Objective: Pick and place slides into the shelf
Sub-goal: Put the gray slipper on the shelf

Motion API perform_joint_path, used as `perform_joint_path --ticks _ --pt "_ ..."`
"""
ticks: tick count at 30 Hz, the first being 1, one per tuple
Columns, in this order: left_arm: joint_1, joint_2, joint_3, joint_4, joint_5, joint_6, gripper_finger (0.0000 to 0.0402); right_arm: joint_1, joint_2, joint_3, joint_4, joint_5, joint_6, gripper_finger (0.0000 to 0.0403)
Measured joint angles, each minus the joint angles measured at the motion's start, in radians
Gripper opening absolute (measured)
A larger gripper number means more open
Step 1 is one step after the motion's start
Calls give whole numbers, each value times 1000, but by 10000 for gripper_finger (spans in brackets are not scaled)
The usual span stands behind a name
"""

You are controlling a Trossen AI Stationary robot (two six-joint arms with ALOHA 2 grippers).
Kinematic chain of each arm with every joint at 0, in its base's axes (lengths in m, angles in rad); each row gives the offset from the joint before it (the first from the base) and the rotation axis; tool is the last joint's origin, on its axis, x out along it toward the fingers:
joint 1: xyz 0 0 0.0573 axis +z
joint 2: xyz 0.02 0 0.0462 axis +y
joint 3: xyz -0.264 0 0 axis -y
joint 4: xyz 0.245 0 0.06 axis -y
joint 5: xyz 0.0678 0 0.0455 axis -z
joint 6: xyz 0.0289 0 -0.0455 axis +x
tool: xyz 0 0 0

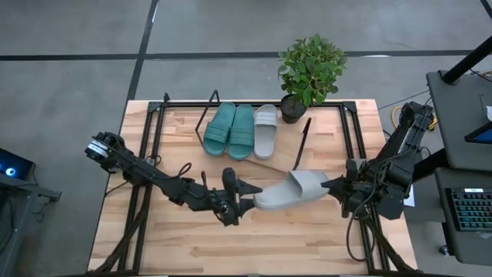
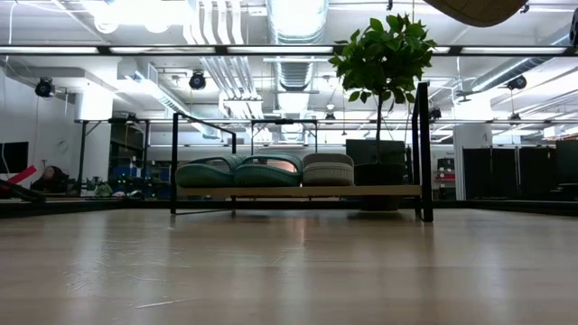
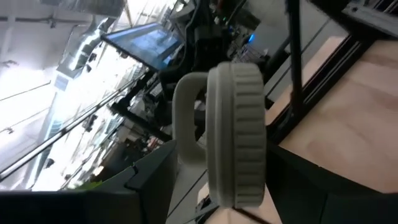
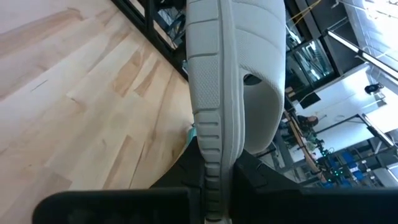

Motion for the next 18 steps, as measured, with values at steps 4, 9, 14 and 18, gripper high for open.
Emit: perform_joint_path --ticks 4,9,14,18 --pt "11 0 0 -2 13 -21 212 0 0 0 0 0 5 24" --pt "19 0 1 -3 22 -51 190 0 0 0 -1 0 7 24" --pt "41 0 2 -5 57 -100 145 -1 0 0 0 1 8 24" --pt "55 1 3 -7 116 -105 88 0 0 0 1 1 10 24"
